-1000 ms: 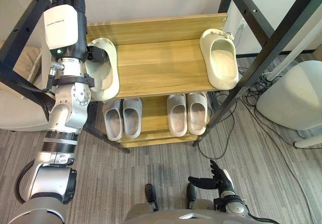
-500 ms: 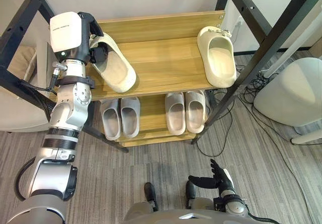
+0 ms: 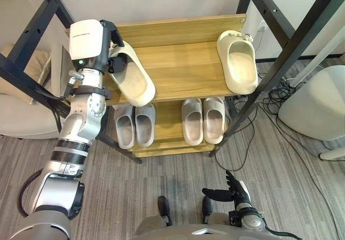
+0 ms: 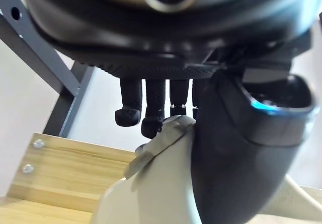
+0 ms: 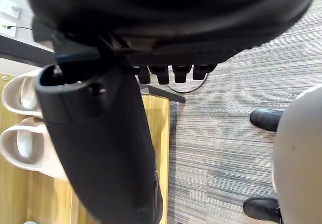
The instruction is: Organize the slippers on the shoe rack
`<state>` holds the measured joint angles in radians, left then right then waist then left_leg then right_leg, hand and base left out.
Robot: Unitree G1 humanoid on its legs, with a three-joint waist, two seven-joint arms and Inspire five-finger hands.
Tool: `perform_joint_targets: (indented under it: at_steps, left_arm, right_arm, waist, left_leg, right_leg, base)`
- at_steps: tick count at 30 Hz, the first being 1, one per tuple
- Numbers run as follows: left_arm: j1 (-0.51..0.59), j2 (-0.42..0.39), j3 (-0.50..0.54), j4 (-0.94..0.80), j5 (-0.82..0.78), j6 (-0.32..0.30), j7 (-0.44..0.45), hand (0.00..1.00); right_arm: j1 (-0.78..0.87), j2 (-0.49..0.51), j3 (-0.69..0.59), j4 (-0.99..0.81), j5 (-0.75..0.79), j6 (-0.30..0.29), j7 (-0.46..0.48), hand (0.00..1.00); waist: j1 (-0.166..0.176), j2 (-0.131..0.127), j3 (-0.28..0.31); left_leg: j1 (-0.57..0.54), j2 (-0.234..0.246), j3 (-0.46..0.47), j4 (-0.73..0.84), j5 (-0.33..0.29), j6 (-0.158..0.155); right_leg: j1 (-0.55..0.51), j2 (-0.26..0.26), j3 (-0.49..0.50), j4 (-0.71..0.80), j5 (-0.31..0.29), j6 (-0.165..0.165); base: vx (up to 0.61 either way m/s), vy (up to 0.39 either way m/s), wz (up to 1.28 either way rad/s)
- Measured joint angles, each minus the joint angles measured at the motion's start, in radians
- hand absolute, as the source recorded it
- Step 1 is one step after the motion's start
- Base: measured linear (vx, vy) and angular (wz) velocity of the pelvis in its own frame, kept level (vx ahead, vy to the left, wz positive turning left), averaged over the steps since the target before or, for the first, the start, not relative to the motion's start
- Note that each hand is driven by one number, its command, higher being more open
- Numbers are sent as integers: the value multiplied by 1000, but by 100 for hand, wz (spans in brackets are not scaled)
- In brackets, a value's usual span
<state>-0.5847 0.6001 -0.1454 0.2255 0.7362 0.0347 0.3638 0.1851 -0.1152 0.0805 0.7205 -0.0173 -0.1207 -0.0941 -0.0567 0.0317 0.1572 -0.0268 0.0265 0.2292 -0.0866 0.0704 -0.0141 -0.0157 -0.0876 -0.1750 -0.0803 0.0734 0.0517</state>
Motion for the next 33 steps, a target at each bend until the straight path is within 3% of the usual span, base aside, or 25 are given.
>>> perform_joint_targets:
  at_steps: [14, 24, 25, 33]
  left_arm:
    - [-63, -10, -98, -43, -21, -17, -2, 0]
    - [-180, -10, -136, 44, -65, -34, -6, 0]
    - [-185, -10, -136, 45, -67, -34, -5, 100]
    - [-226, -10, -143, 62, -77, -34, -4, 100]
  right_arm:
    - [-1, 0, -3, -23, 2, -2, -20, 100]
    - [-1, 0, -21, -51, 19, -11, -22, 100]
    - [-1, 0, -21, -56, 19, -11, -22, 100]
    - [-2, 1, -21, -59, 20, -15, -22, 100]
  waist:
    - [-42, 11, -2]
    - [-79, 30, 7]
    - [-85, 32, 8]
    - [-88, 32, 8]
  left_leg:
    - [-30, -3, 59, 0, -8, 5]
    - [-51, -14, 123, 0, -18, 17]
    - [-55, -16, 124, 0, -19, 18]
    - [-76, -27, 146, 0, -23, 25]
  right_leg:
    - [-58, -4, 62, -3, 19, 12]
    - [-112, -13, 131, -4, 40, 24]
    - [-116, -15, 133, -4, 41, 26]
    - [-148, -24, 157, -4, 50, 34]
  base:
    - [-31, 9, -13]
    - [-25, 22, -19]
    - [-21, 23, -5]
    - [-11, 22, -7]
